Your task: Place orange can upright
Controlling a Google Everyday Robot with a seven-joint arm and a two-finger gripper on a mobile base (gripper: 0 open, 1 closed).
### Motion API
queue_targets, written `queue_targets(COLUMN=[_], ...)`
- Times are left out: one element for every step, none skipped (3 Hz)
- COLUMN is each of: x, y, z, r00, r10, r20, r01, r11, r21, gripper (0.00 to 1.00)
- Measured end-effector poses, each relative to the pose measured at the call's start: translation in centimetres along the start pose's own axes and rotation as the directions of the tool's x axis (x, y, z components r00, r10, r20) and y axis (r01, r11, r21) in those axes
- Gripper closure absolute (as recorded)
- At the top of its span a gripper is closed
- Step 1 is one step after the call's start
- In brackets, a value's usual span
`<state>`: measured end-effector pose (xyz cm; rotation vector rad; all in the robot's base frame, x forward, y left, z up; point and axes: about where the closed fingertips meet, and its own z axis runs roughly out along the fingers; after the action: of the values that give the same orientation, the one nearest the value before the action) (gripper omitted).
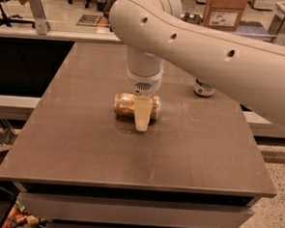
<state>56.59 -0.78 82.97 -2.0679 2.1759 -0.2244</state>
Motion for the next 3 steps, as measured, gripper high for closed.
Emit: queue_targets(x=[-0.01, 0.01, 0.03], y=[0.01, 0.03, 0.04], z=[0.00, 0.00, 0.00], r00=[1.000, 1.000, 1.000], r10=[-0.001, -0.001, -0.001], r20=[0.000, 0.000, 0.000], r01=[0.001, 0.001, 0.001], r11=[1.0000, 1.0000, 1.0000], r21=[0.001, 0.003, 0.004], gripper=[0.42, 0.65, 0.89])
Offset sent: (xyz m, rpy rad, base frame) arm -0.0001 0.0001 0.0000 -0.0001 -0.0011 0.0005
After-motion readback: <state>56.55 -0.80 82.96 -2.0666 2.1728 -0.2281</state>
